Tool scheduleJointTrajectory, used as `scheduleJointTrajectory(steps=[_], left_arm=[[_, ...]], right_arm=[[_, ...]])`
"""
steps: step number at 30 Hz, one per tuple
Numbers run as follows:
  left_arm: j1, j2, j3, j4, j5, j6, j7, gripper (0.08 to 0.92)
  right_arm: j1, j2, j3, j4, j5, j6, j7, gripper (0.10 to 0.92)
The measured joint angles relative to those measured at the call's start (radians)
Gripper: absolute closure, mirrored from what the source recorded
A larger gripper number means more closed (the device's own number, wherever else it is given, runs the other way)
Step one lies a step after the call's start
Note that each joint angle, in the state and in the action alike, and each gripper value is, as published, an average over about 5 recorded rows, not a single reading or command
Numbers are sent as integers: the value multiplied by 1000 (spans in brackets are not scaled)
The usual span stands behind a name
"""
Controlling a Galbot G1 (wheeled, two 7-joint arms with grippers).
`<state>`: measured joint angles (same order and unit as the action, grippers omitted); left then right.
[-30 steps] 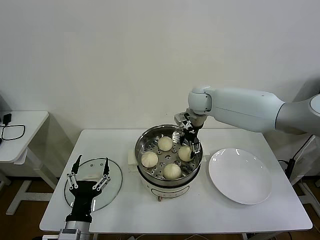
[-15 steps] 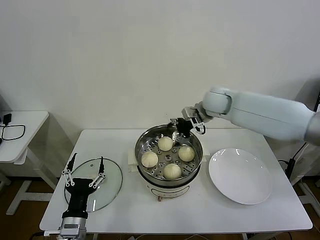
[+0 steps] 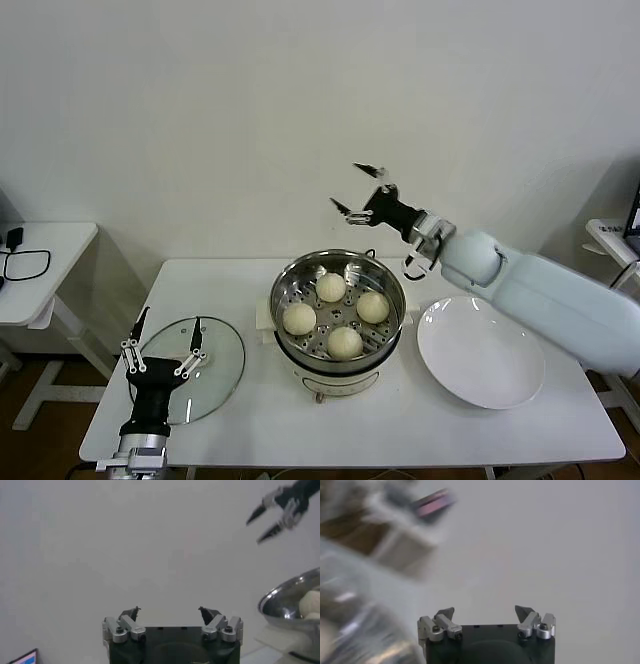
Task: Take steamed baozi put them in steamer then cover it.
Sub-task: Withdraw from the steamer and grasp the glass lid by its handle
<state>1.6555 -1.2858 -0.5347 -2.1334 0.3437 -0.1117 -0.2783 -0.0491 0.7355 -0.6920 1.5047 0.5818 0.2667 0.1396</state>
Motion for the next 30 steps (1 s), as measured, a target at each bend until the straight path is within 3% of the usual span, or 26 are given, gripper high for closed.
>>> scheduleJointTrajectory(steps=[10, 30], left_arm=[[5, 24, -41, 92, 168, -35, -18, 177], [-36, 21, -102, 408, 747, -65, -125, 177]], right_arm=[[-489, 97, 523, 6, -88, 73, 131, 203], [-1010, 311, 1064, 15, -149, 128, 109, 203]])
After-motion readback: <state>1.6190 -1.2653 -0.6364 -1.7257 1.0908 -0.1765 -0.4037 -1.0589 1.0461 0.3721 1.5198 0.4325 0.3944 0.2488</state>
